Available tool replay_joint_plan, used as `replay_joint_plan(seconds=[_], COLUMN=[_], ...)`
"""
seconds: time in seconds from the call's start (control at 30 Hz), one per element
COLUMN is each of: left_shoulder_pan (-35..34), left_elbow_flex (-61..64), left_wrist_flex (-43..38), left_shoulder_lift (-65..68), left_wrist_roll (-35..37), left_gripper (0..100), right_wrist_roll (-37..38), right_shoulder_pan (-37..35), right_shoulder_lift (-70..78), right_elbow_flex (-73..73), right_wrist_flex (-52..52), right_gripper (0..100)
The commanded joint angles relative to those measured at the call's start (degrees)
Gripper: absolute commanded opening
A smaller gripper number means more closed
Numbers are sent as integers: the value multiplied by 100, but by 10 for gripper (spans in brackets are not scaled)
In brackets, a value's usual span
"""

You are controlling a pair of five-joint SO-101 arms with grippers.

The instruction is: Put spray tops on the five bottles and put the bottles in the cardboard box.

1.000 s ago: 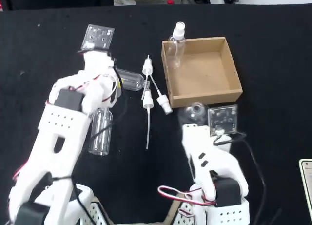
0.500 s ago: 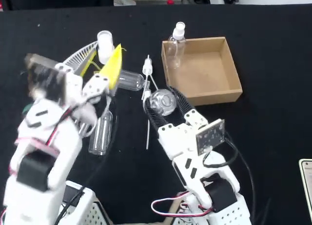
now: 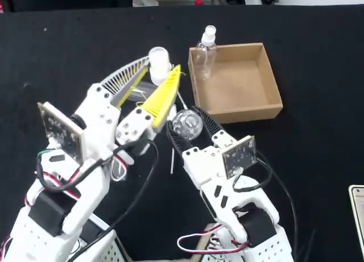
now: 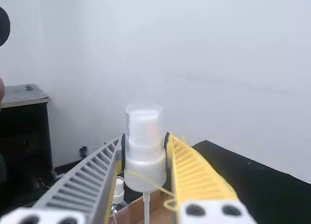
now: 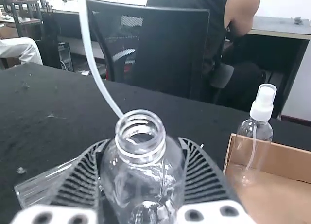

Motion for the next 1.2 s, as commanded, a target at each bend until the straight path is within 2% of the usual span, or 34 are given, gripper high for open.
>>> replay_joint_plan(seconds=[0.0, 0.23, 0.5, 0.6, 0.8, 1.17], left_shoulder_pan=[110, -40, -22, 4, 567, 558], left_elbow_flex=[-57, -136, -4, -13, -31, 4], left_wrist_flex=[-185, -158, -70, -70, -70, -70], left_shoulder_lift=[-62, -316, -1257, -1081, -440, -334], left_wrist_roll=[9, 9, 9, 26, 229, 237], left_gripper=[123, 123, 123, 123, 123, 123], right_wrist_roll=[35, 18, 35, 35, 44, 44], right_shoulder_pan=[-70, -70, -70, -79, -79, -79], right_shoulder_lift=[418, 1402, 1543, 1499, 1534, 1508], right_elbow_flex=[-523, -1024, -470, -462, -444, -453], right_wrist_flex=[105, 352, -413, -413, -387, -246], right_gripper=[25, 22, 22, 22, 22, 22])
